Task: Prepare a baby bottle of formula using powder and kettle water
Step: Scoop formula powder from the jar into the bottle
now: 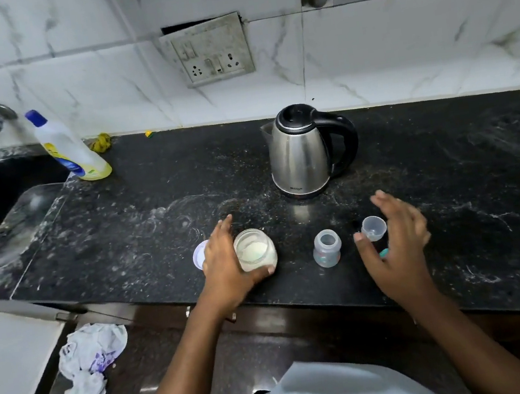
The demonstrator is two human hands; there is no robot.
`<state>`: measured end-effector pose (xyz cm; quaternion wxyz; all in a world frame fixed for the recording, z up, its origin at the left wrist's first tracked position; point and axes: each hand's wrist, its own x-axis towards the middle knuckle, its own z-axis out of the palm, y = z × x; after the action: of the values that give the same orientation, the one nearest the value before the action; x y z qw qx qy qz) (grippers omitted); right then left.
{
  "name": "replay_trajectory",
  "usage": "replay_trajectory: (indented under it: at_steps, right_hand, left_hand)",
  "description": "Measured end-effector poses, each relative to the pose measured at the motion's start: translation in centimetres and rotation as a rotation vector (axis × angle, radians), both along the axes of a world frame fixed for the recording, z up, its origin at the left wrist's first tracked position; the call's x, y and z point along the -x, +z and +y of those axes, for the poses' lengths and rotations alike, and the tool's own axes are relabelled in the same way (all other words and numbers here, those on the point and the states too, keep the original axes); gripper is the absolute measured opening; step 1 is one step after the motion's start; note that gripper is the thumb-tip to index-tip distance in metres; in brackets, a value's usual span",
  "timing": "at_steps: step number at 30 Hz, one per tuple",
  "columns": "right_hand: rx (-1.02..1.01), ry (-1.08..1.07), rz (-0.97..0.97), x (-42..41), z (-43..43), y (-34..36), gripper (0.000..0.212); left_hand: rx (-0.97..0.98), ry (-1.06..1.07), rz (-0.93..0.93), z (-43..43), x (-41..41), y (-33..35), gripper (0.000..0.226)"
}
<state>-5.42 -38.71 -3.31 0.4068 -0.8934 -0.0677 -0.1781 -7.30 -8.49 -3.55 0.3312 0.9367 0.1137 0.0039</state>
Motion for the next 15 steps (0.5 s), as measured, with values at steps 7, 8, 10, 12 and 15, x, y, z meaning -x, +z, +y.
replay_trajectory:
  at_steps: [7, 8, 10, 12, 15]
  right_hand:
    - [0.127, 0.401, -0.074, -2.9, 8.2, 1.1, 0.033]
    - [0.164, 0.439, -0.038, -3.0, 9.1, 1.2, 0.031]
    - [0.239, 0.508, 0.052, -3.1, 10.5, 1.4, 0.029]
    - [0.291, 0.561, 0.129, -3.3, 11.3, 1.9, 0.025]
    - [0.436, 0.599, 0.222, -3.5, 12.1, 3.4, 0.021]
  left_hand:
    - [0.428, 0.066, 0.018, 0.7, 0.5, -4.1, 0.099]
    - [0.45, 0.069, -0.006, 0.5, 0.5, -4.3, 0.094]
    - [0.46, 0.077, -0.05, 0.3, 0.6, -4.6, 0.09]
    - [0.434, 0.071, -0.095, 0.1, 0.8, -4.5, 0.092]
    - [0.346, 0.064, -0.203, -0.4, 1.5, -3.8, 0.094]
